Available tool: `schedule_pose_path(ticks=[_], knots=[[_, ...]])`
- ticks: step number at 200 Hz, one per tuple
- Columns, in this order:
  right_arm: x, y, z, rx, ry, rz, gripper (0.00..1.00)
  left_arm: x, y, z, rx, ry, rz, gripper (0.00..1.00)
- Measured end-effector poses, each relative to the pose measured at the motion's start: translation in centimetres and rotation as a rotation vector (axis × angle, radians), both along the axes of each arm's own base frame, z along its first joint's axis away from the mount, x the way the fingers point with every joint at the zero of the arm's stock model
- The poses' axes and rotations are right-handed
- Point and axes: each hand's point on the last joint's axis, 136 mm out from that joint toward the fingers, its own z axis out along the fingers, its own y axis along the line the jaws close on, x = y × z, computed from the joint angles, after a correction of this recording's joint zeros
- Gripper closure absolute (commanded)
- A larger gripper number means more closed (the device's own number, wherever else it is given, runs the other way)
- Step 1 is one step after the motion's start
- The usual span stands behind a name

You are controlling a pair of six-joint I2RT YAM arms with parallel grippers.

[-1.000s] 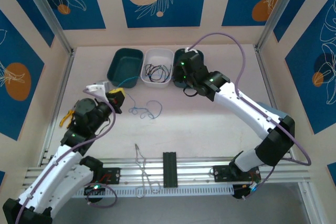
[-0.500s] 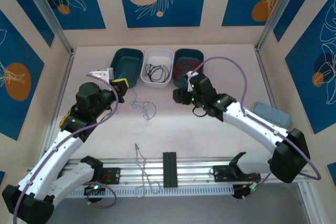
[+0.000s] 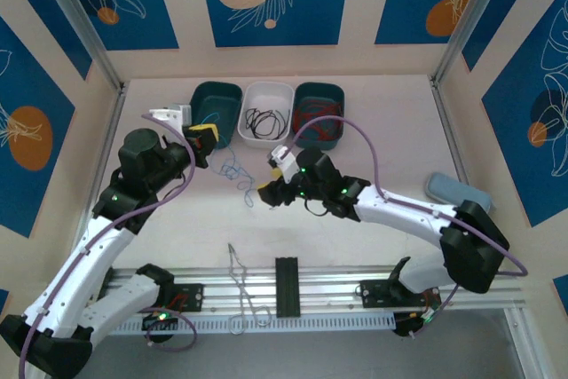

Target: Untangle the cables

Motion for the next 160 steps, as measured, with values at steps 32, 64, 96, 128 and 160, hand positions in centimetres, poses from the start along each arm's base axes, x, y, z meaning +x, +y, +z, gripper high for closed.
schedule_pose_path(ticks=[32, 64, 96, 128, 160], knots=[[1.0, 2.2, 0.0, -0.030, -0.066, 0.045, 0.38, -0.1, -0.4, -0.4, 0.003, 0.017, -0.022, 1.00], [2.1, 3.5, 1.0, -0.023, -0.120, 0.067, 0.45, -0.3, -0.6, -0.4, 0.001, 0.019, -0.038, 1.00], [2.6, 4.5, 0.7, -0.026, -0.130, 0.084, 0.59, -0.4, -0.7, -0.3, -0.002, 0.018, -0.046, 1.00], [2.7, 4.9, -0.2, -0.038, -0.112, 0.095, 0.91, -0.3, -0.9, 0.3, -0.005, 0.015, -0.057, 1.00], [2.8, 4.8, -0.5, -0.038, -0.102, 0.086, 1.00, -0.5, -0.8, 1.4, 0.003, -0.002, -0.054, 1.00]])
